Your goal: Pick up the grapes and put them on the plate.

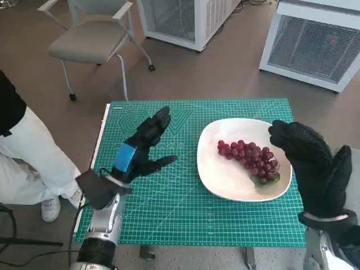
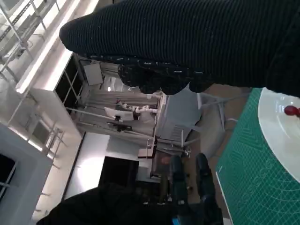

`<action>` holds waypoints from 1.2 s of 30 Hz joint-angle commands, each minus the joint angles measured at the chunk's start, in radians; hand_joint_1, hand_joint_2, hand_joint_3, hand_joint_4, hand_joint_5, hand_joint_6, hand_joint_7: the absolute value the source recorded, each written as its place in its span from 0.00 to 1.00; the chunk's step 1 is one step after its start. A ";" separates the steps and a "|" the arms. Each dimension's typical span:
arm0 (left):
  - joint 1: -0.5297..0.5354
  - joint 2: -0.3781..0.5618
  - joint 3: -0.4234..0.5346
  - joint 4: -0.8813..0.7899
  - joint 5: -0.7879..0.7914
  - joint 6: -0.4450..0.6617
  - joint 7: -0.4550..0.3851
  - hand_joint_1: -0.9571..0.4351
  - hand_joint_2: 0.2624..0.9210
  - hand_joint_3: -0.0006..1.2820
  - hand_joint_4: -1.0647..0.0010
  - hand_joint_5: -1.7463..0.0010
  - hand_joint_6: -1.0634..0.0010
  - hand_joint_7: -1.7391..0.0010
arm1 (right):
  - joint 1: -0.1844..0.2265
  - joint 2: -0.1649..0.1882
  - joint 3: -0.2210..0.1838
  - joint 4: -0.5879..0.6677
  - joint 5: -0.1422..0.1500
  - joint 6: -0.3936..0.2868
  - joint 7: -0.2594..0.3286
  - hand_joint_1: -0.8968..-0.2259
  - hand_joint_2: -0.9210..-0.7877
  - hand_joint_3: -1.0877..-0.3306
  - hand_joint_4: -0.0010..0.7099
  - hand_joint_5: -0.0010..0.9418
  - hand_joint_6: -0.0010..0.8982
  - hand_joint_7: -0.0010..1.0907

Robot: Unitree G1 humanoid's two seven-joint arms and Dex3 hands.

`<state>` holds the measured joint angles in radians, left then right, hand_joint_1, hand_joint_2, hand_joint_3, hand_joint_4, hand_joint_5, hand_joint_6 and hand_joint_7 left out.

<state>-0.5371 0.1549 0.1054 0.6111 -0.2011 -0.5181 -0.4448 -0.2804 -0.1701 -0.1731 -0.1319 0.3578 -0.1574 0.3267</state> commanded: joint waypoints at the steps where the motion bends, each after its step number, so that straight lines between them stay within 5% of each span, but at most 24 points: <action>1: 0.033 -0.013 0.014 -0.036 -0.045 0.009 -0.023 0.38 1.00 0.04 0.83 0.99 0.75 1.00 | 0.001 0.001 0.008 0.021 0.000 0.010 0.004 0.70 0.00 0.61 0.59 0.72 0.21 0.88; 36: 0.147 -0.050 0.019 -0.213 -0.068 0.072 0.008 0.39 1.00 0.05 0.79 0.99 0.72 0.99 | -0.009 0.001 0.012 0.045 0.006 -0.009 0.022 0.72 0.00 0.60 0.60 0.71 0.21 0.87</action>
<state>-0.4060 0.1098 0.1222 0.4169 -0.2585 -0.4500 -0.4414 -0.2954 -0.1704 -0.1616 -0.1039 0.3580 -0.1715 0.3405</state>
